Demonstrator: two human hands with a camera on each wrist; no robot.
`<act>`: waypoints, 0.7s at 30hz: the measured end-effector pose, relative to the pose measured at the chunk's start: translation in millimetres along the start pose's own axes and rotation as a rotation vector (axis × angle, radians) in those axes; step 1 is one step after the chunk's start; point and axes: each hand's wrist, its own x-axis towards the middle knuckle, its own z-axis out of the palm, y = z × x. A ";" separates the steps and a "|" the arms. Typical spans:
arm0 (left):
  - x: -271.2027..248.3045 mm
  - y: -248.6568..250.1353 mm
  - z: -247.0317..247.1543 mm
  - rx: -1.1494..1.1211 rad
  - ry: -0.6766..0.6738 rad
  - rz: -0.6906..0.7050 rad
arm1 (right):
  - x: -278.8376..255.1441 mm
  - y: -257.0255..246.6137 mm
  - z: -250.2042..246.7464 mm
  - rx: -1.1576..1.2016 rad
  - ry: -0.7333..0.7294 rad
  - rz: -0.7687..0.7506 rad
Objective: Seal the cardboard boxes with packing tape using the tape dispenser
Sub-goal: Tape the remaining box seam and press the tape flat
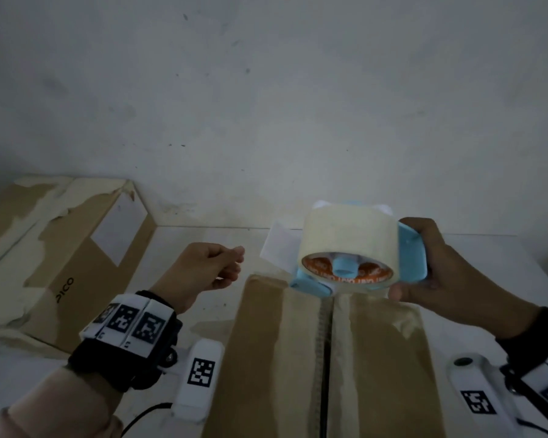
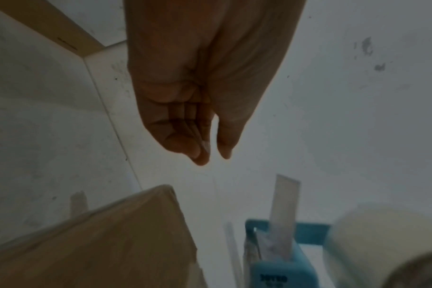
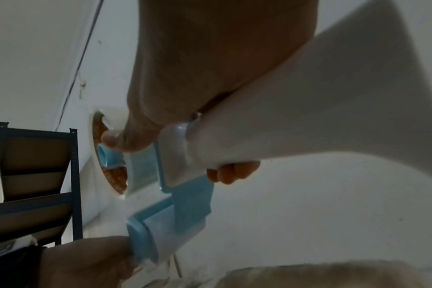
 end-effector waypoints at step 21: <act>17.7 -37.7 -0.6 0.030 0.046 0.037 | 23.3 16.8 11.8 -0.072 -0.024 0.118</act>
